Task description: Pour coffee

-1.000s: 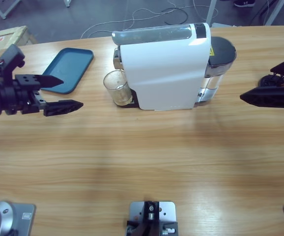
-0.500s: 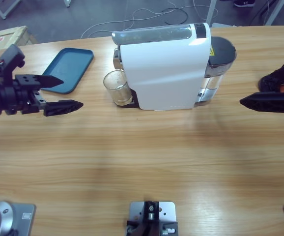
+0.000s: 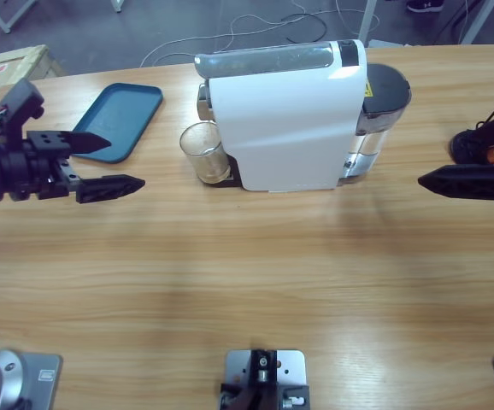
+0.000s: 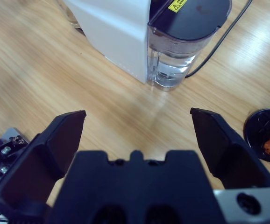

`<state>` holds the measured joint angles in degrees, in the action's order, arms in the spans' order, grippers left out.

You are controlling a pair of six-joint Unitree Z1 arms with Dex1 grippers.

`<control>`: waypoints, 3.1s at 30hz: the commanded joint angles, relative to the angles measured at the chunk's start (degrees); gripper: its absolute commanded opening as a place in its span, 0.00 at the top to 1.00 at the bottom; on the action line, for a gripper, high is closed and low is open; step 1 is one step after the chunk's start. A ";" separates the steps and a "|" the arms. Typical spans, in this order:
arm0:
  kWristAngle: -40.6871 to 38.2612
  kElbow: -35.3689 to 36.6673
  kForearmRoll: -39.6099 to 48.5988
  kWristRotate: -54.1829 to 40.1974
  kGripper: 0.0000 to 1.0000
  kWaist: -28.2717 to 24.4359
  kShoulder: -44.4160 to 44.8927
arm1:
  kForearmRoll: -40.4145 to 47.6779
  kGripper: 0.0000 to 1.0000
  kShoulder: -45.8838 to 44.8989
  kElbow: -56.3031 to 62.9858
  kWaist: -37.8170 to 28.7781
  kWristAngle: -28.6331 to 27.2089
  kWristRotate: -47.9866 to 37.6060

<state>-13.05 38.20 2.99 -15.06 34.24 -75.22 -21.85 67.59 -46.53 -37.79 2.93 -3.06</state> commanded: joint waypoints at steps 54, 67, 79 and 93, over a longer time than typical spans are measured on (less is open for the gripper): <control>-17.91 2.79 -33.14 -9.41 1.00 -1.89 -35.40 | -7.33 0.00 2.12 -1.08 -0.53 1.73 -0.63; -1.47 -2.11 -32.44 -3.18 1.00 -17.89 -20.00 | -11.11 0.00 -5.84 -0.71 -0.53 1.02 -0.82; 4.27 9.49 -32.66 4.60 1.00 -29.14 -36.77 | -11.06 0.00 -4.86 -1.11 -0.53 1.02 -1.16; 3.57 15.48 -27.60 4.46 1.00 -27.45 -42.30 | -9.09 0.00 -2.29 -0.94 -0.53 0.85 -1.16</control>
<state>-9.22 50.84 -28.48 -10.95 5.80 -113.04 -31.62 63.06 -48.50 -37.80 3.58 -3.50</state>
